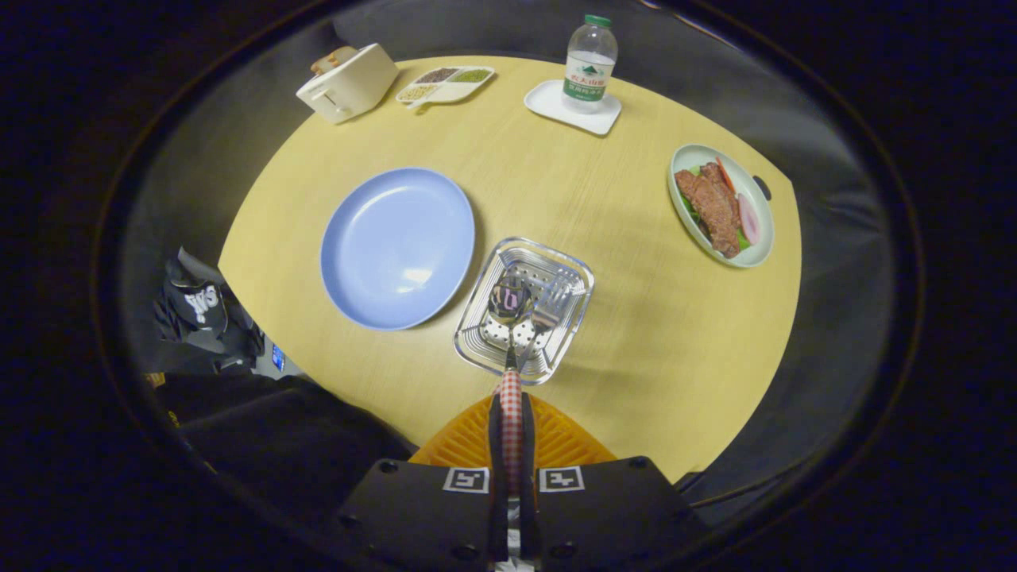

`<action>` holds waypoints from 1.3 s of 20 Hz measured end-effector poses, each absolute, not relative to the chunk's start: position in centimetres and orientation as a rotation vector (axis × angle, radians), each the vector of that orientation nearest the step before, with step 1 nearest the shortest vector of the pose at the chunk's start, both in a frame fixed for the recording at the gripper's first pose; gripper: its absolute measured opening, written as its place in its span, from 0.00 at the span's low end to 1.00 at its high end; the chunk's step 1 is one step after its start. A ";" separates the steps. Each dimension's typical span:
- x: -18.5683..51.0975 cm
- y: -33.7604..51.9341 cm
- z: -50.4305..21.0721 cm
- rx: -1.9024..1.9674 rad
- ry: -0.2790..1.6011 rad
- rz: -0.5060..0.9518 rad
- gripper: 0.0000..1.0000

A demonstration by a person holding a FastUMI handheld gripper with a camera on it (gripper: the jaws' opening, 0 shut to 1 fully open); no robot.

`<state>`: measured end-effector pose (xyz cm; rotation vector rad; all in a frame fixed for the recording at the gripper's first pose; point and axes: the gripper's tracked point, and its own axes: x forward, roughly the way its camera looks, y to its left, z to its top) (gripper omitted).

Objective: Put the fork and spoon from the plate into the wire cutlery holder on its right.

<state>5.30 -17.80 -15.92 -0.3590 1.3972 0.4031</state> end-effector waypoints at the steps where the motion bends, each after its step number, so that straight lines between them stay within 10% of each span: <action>1: 5.5 -17.9 -16.1 -0.361 1.403 0.403 0.10; 14: 8.3 -16.6 -15.6 -0.214 1.313 0.381 0.26; 21: 10.5 -15.3 -12.0 -0.042 1.115 0.361 0.91; 26: 12.9 -14.9 -7.4 0.143 0.871 0.329 1.00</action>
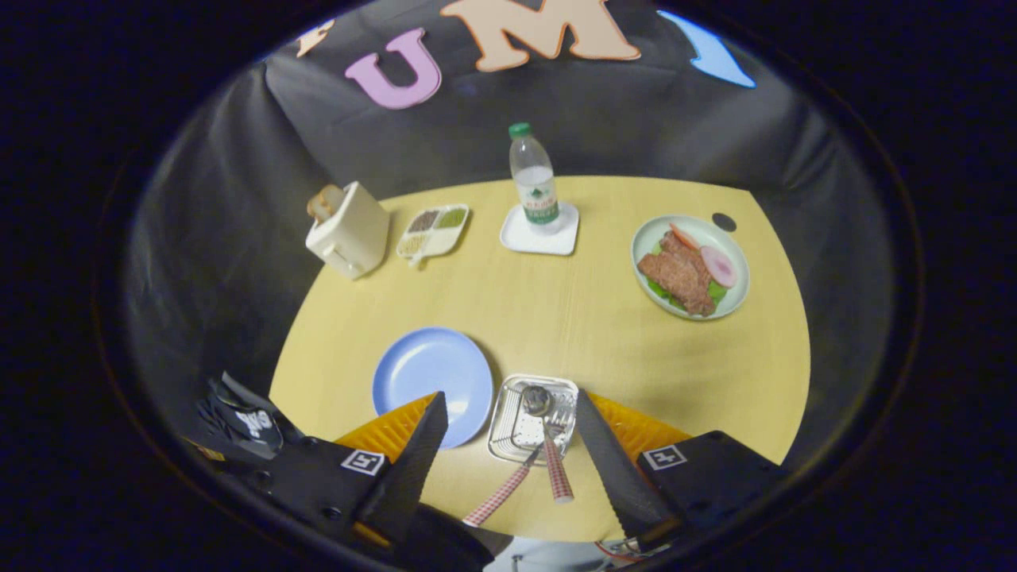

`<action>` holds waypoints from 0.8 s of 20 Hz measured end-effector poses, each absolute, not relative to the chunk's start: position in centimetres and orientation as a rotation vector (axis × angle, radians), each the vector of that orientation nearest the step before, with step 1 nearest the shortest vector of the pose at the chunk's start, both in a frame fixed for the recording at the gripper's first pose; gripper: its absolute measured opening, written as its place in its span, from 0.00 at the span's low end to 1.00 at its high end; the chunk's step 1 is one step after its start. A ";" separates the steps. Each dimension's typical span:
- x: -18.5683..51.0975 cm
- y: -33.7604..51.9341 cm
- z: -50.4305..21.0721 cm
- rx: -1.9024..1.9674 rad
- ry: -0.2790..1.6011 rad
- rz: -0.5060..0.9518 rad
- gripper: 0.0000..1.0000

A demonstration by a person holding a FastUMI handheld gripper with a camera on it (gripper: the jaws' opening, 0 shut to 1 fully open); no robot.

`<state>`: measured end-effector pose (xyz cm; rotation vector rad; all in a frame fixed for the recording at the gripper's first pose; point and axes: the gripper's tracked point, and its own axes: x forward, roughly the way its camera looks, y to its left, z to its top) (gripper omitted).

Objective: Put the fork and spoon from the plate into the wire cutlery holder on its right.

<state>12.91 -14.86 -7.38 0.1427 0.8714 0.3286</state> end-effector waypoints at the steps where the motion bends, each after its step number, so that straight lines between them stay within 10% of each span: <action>1: 13.4 -15.1 -6.1 0.171 0.817 0.312 1.00; 16: 10.7 -16.9 7.9 0.256 0.142 0.152 1.00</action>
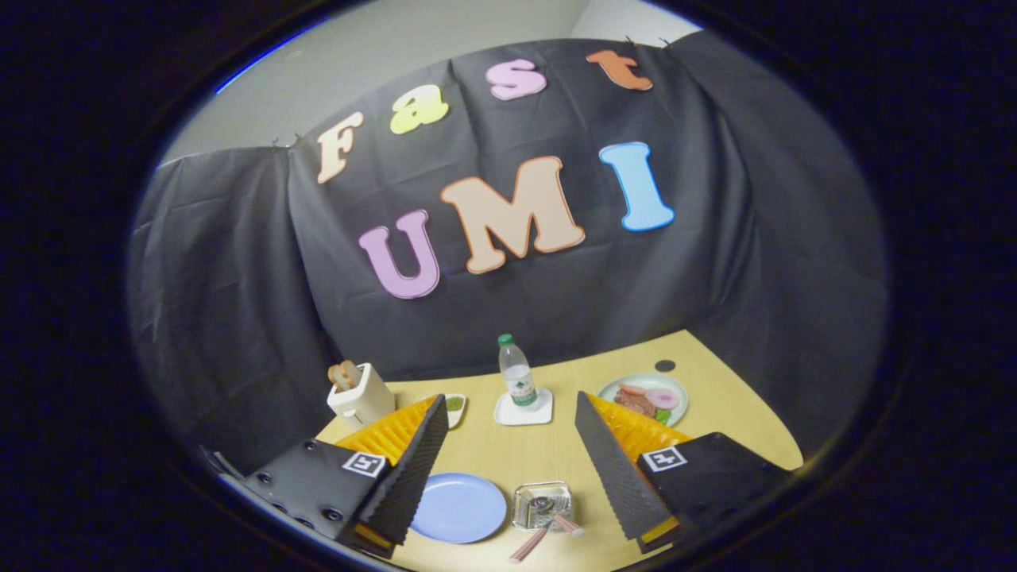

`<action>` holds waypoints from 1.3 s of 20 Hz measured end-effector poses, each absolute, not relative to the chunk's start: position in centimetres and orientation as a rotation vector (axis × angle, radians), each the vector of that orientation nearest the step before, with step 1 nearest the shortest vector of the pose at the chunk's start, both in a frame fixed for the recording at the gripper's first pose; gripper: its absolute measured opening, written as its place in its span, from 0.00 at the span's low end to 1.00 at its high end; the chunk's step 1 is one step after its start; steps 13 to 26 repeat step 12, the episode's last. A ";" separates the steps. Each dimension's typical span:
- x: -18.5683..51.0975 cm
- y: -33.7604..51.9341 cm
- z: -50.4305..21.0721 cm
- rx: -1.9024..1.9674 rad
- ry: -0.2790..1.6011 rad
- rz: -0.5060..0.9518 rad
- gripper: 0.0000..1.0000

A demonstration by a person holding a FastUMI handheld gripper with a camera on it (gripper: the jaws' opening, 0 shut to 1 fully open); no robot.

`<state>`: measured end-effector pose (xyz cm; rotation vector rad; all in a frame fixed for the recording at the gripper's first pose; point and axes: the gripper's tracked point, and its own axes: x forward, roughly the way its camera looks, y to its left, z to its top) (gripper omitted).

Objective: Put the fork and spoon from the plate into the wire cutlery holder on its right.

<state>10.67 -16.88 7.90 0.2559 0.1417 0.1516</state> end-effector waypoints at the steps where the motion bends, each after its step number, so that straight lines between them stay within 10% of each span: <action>1: 10.2 -16.7 8.6 0.253 0.109 0.146 1.00; 26: 5.5 -17.0 12.6 0.198 -0.128 0.095 1.00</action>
